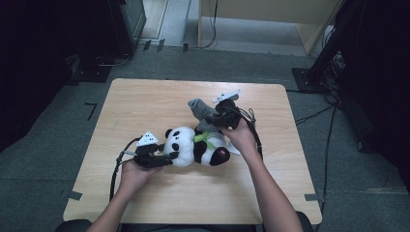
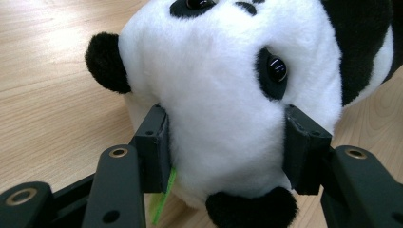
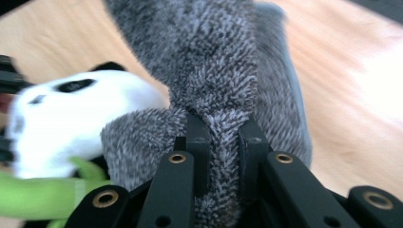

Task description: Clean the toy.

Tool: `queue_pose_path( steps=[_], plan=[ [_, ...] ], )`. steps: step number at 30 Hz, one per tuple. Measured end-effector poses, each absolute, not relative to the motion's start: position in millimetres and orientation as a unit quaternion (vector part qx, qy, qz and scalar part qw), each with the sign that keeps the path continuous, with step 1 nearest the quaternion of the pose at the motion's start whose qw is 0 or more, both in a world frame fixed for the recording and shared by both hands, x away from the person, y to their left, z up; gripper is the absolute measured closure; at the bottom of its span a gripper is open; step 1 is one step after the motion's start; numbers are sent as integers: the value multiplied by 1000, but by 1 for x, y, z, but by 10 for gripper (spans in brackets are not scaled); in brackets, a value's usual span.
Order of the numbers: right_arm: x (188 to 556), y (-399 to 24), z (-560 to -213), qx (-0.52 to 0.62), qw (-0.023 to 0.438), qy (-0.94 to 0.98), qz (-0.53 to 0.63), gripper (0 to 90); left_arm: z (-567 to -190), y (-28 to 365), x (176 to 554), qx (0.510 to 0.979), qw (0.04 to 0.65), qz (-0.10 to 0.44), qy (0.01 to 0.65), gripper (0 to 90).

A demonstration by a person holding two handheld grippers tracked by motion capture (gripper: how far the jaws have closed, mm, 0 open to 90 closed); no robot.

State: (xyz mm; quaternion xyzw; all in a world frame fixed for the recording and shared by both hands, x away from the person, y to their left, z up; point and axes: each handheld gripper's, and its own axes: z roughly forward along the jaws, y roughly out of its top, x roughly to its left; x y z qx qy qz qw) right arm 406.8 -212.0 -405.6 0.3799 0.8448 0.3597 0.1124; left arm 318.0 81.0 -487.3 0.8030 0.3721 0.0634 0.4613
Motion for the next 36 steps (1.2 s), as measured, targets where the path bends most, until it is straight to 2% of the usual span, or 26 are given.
queue_pose_path(
  steps=[3, 5, 13, 17, 21, 24, 31, 36],
  plan=[
    [407, -207, -399, 380, 138, 839, 365, 799, -488, 81, 318, 805, 461, 65, 368, 443],
    [405, -201, -390, 375, 135, 833, 383, 800, -488, 81, 317, 804, 462, 64, 369, 440],
    [374, -159, -354, 302, 87, 844, 435, 800, -488, 81, 318, 800, 467, 64, 373, 434],
    [363, -131, -366, 273, 51, 869, 410, 799, -488, 82, 318, 799, 467, 64, 373, 430],
    [360, -109, -391, 261, 22, 895, 360, 799, -488, 81, 317, 796, 469, 60, 379, 429],
    [358, -104, -406, 255, 28, 902, 347, 800, -489, 83, 319, 795, 467, 57, 382, 427],
    [364, -112, -405, 246, 46, 908, 337, 802, -489, 82, 320, 796, 465, 60, 382, 436],
    [375, -129, -402, 282, 66, 897, 335, 799, -489, 83, 320, 796, 466, 56, 382, 436]
  ],
)
